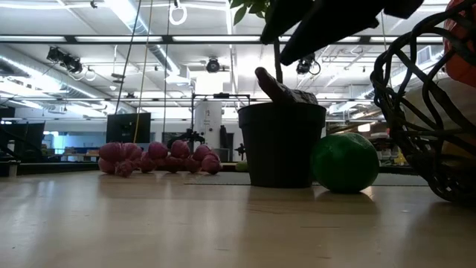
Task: Build produce basket
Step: Put the purple eggplant into the brown wire basket
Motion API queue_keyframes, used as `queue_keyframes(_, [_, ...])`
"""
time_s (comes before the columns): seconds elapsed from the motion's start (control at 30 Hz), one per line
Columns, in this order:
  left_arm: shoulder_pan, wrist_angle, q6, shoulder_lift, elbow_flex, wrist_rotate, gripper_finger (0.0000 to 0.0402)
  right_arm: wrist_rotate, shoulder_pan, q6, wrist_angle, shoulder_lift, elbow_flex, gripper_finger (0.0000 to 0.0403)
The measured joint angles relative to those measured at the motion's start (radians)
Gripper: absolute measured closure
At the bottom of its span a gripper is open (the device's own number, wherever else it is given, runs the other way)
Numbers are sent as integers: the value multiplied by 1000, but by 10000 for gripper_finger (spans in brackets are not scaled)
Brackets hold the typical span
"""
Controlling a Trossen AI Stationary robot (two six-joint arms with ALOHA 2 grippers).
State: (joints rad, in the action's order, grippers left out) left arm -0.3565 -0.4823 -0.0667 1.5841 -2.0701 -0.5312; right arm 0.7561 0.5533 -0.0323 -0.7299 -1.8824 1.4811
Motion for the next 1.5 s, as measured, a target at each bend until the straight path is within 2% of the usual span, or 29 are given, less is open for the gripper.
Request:
queue_keyframes(0.3, [0,0,1,0,0,0,114,-51,-31,2,-3,0,0,56])
queue_keyframes(0.5, [0,-2,11,0,0,0,114,-95,-30,-6,-5,-51,0,56])
queue_keyframes(0.77, [0,-4,11,0,0,0,114,-76,-38,-2,-3,-80,1,56])
queue_keyframes(0.87, [0,-5,11,0,0,0,114,-80,-46,5,-7,-77,1,68])
queue_keyframes(0.97, [0,-5,10,0,0,0,114,-83,-46,5,-9,-76,1,105])
queue_keyframes(1.33, [0,-6,10,0,0,1,114,-74,-45,-31,-27,-76,11,305])
queue_keyframes(1.5, [0,-6,9,0,0,1,114,-66,-32,-79,-65,-76,67,368])
